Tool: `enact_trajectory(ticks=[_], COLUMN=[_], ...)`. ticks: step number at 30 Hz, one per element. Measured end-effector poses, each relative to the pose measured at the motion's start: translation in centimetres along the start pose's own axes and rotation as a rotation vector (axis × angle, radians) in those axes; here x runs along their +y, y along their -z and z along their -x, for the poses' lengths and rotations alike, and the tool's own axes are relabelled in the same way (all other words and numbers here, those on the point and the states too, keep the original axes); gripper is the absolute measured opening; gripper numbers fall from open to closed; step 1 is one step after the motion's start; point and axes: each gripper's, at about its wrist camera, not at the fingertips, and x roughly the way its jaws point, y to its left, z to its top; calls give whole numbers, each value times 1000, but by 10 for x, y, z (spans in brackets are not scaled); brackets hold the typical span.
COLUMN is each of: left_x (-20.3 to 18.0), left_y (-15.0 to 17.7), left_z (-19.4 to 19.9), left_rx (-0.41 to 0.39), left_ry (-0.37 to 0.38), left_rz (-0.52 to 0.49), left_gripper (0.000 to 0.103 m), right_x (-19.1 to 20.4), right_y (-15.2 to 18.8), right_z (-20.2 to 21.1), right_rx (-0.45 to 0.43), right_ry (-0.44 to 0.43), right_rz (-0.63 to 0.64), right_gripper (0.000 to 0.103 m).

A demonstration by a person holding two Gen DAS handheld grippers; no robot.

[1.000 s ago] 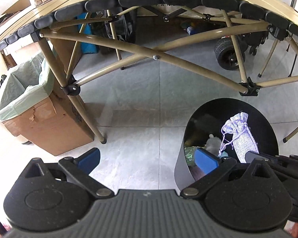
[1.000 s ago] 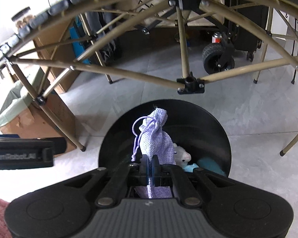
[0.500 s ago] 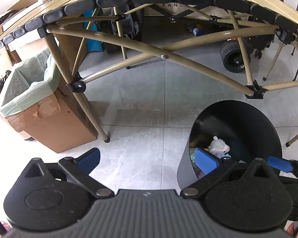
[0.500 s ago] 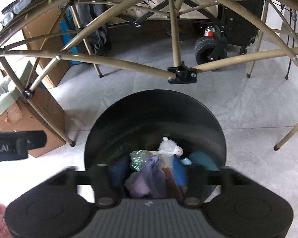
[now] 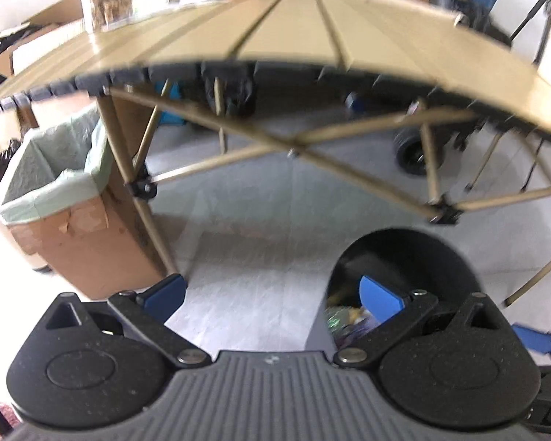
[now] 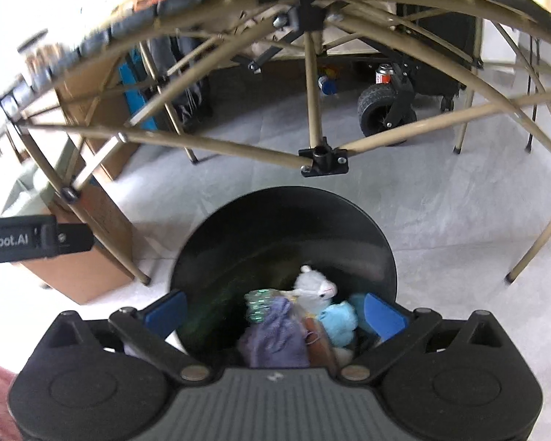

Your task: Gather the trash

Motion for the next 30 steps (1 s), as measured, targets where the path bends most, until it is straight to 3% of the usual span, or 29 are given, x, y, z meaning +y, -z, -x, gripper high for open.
enact_trajectory(ticks=[7, 13, 23, 30], left_x=[-10, 3, 27, 36], left_y=[14, 44, 88, 103], left_z=[74, 131, 192, 209], left_rx=[-142, -208, -225, -211], left_ry=[107, 169, 174, 183], left_rz=[-54, -87, -73, -72], left_gripper=[103, 103, 103, 103], right_x=[-3, 1, 22, 24], right_y=[11, 39, 84, 105], right_z=[70, 143, 230, 259], right_rx=[-90, -148, -208, -227], right_ry=[-31, -22, 36, 43], right_rz=[-13, 33, 97, 91], right_gripper=[103, 103, 103, 103])
